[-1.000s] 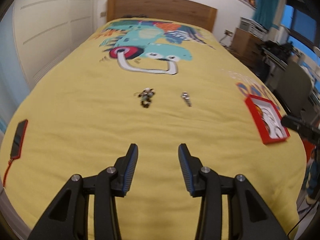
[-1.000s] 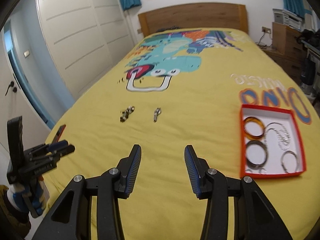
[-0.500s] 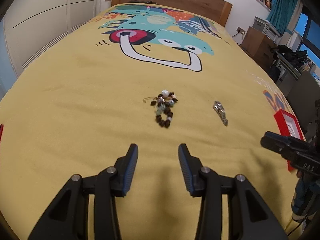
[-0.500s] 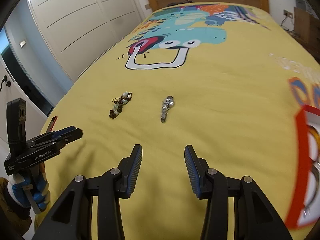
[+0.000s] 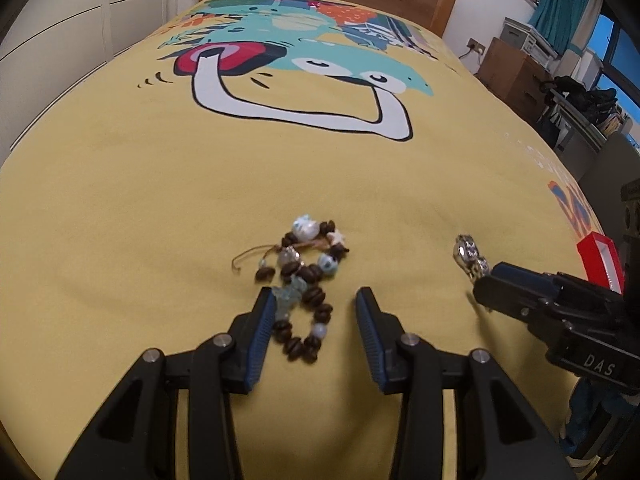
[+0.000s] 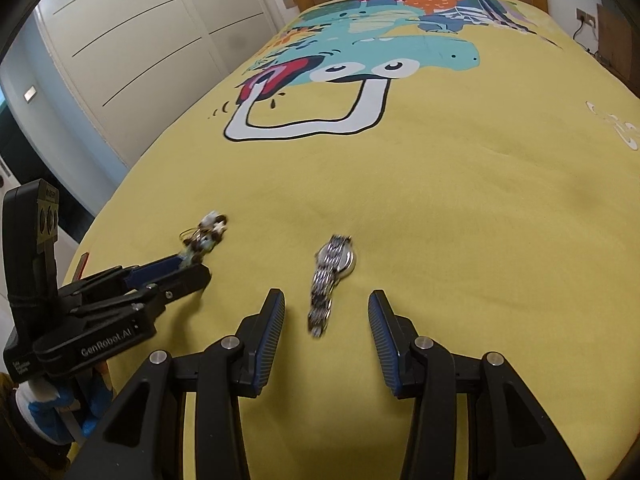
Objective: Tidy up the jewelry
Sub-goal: 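Grasp the beaded bracelet with the left tool while the right tool grasps the silver watch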
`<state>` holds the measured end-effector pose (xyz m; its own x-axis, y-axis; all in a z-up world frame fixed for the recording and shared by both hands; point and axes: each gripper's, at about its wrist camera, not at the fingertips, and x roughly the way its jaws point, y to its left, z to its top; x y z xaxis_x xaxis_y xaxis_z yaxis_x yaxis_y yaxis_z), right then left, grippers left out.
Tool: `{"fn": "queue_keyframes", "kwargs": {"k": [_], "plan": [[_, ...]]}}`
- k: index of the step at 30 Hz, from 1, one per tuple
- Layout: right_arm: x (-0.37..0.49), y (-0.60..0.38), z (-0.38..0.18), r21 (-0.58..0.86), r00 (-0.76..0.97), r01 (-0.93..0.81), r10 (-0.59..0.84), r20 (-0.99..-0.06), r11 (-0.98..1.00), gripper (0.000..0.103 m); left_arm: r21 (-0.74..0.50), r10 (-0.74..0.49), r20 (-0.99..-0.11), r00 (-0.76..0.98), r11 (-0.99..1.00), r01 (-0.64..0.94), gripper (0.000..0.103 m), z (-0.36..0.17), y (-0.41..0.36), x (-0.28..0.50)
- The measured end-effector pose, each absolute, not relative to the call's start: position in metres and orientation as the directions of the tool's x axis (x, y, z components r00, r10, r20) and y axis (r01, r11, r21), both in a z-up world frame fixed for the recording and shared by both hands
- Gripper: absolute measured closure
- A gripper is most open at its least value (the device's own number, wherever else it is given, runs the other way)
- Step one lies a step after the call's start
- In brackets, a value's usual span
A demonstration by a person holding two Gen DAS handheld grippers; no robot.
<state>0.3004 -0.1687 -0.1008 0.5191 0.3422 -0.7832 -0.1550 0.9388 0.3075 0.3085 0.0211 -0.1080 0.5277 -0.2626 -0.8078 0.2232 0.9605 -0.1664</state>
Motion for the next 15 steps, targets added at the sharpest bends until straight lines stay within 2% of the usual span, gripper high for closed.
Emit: {"fn": "queue_keyframes", "kwargs": {"k": [5,11,15], "plan": [[0.313,-0.166,-0.107,0.291,0.522,-0.147,0.324,-0.789,0.945,0.065,-0.156,-0.258,-0.808,0.53,0.961,0.229,0.066,-0.112,0.015,0.321],[0.321,-0.164,-0.115,0.268,0.523,-0.126,0.293,-0.8,0.955,0.077,-0.153,-0.251,-0.809,0.531,0.963,0.223,0.09,-0.116,0.018,0.323],[0.319,-0.167,-0.113,0.275,0.527,-0.136,0.305,-0.793,0.952,0.079,-0.164,-0.257,-0.809,0.529,0.962,0.217,0.093,-0.11,0.021,0.316]]}}
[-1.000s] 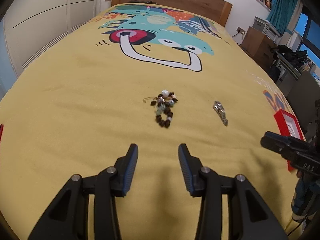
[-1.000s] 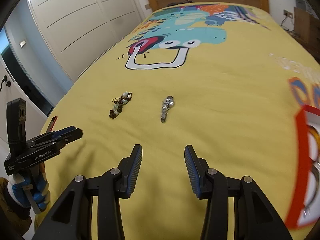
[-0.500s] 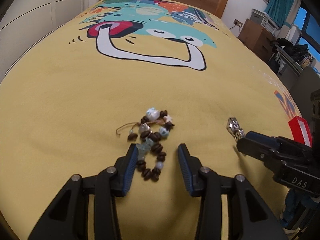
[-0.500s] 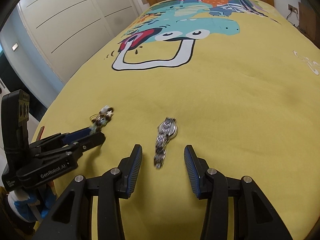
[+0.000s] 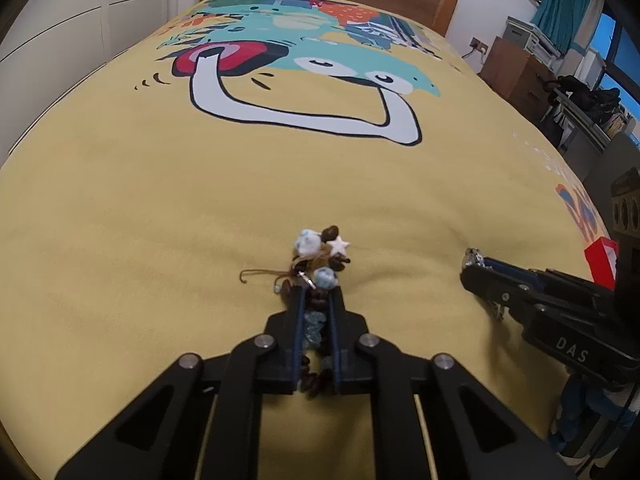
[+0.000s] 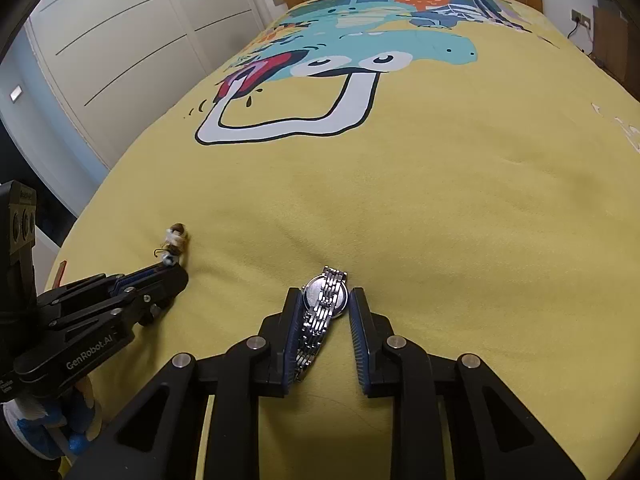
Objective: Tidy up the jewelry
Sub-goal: 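Grasp the beaded bracelet with the left tool while the right tool grasps the silver watch, then carry the beaded bracelet and silver watch into the red box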
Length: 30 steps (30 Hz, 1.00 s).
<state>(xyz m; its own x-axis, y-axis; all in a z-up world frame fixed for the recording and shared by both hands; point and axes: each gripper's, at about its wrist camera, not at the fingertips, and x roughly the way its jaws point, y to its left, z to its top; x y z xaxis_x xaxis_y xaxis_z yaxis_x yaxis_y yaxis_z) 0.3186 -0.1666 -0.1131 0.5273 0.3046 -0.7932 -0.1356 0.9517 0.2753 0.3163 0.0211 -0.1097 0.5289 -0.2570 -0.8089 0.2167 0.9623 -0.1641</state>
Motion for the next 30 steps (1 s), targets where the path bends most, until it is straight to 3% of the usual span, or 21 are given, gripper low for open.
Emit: {"fn": "queue_keyframes", "kwargs": {"k": [19,30], "plan": [[0.23,-0.165,-0.074,0.352,0.561,-0.157,0.376,-0.737,0.923,0.08,-0.16,-0.266,-0.803,0.533,0.958,0.237,0.093,-0.064,0.033,0.225],[0.147,-0.192,-0.039,0.354,0.605,-0.139,0.362,-0.71,0.925,0.08,-0.18,-0.33,-0.779,0.533,0.932,0.314,0.093,-0.03,0.001,0.161]]}}
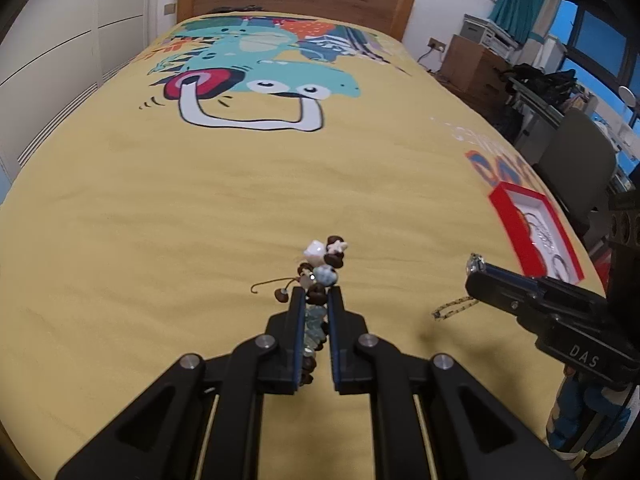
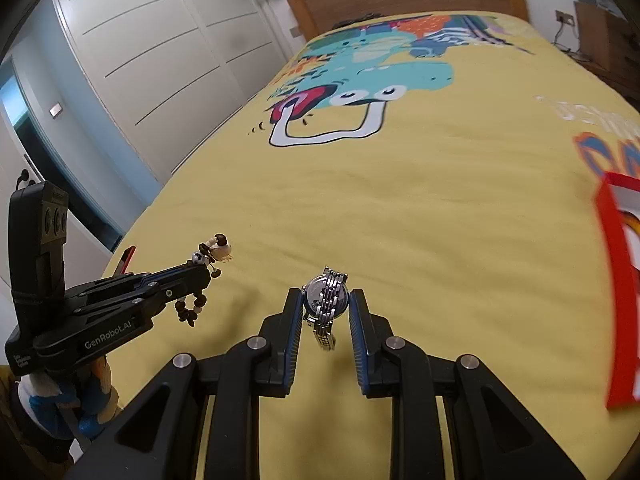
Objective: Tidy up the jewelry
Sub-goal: 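Carry the beaded bracelet and silver watch into the red box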
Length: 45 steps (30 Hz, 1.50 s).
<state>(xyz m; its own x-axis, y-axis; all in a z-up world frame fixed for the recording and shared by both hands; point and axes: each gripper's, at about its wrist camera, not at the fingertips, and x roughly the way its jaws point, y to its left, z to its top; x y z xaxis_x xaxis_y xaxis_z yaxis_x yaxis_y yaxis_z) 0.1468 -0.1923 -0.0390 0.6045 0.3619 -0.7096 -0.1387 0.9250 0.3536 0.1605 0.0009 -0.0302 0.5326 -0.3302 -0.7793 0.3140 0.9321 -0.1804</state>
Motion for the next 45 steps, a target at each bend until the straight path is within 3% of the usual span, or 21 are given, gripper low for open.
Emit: {"fn": "queue_keyframes", "kwargs": {"k": [9,23,32,45], "plan": [[0.086,-0.256,-0.019,0.331,0.661,-0.05,0.28,-0.696,0.942,0.08,-0.205,-0.428,-0.759,0.491,0.872,0.444,0.093,-0.005,-0.069,0.12],[0.049,-0.413,-0.018,0.241,0.685,0.163,0.066,-0.726,0.957,0.08,-0.221,-0.554,-0.753,0.355,0.721,0.656,0.093,0.003,-0.252,0.108],[0.071,-0.491,-0.048,0.181,0.616,0.245,-0.008,-0.788,0.953,0.08,-0.194,-0.519,-0.794,0.315,0.708,0.679,0.093,-0.033,-0.35,0.134],[0.093,-0.514,-0.095,0.118,0.509,0.245,-0.024,-0.86,0.962,0.08,-0.142,-0.422,-0.852,0.309,0.755,0.64,0.093,-0.091,-0.381,0.15]]}}
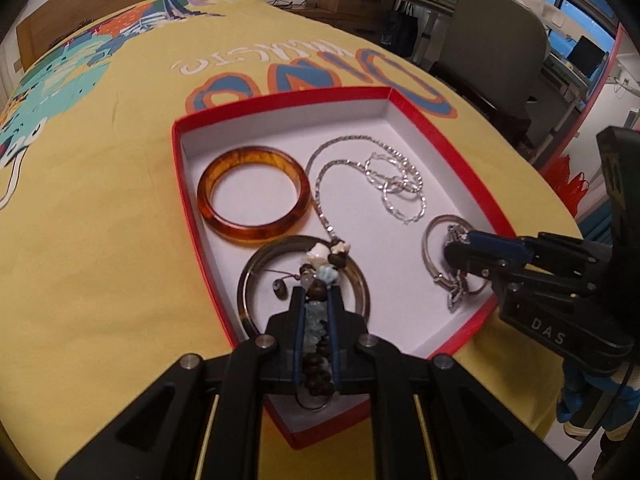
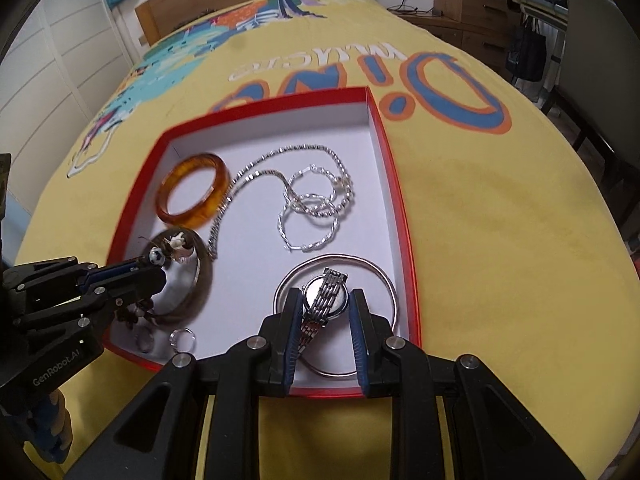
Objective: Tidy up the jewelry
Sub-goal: 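Carry the beaded bracelet and silver watch into the red box, then open both tools to release and withdraw them from the box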
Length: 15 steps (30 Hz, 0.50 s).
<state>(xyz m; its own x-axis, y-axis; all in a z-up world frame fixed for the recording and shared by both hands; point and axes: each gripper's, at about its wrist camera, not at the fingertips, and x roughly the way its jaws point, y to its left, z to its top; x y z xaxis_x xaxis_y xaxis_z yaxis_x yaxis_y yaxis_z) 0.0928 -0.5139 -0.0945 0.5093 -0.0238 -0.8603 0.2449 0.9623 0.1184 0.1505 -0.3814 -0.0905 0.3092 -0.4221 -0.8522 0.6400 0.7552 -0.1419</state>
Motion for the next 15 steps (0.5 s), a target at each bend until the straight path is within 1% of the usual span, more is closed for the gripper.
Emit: {"fn": "queue_keyframes", "kwargs": {"k": [8,11,14,15], "plan": [[0.0938,-0.5112,-0.0972,0.078,0.496,0.217,-0.041,-0.867,0.973,0.08,-0.161,-0.435,-0.844,0.313,0.763,0.626,0.092,-0.0912,-0.3794,0.1507],[0.0924,-0.5119,-0.0967,0.077,0.498,0.215,-0.041,-0.866,0.974,0.078,-0.162,-0.436,-0.843,0.316,0.765,0.624,0.092,-0.0897,-0.3789,0.15],[0.0901,-0.5111,-0.0947,0.085,0.501,0.211,-0.033,-0.865,0.974,0.073,-0.171,-0.441,-0.841,0.312,0.766,0.62,0.092,-0.0873,-0.3773,0.1483],[0.0895,-0.5107,-0.0933,0.087,0.504,0.212,-0.033,-0.863,0.973,0.069,-0.178,-0.446,-0.84,0.31,0.765,0.618,0.092,-0.0855,-0.3764,0.1474]]}}
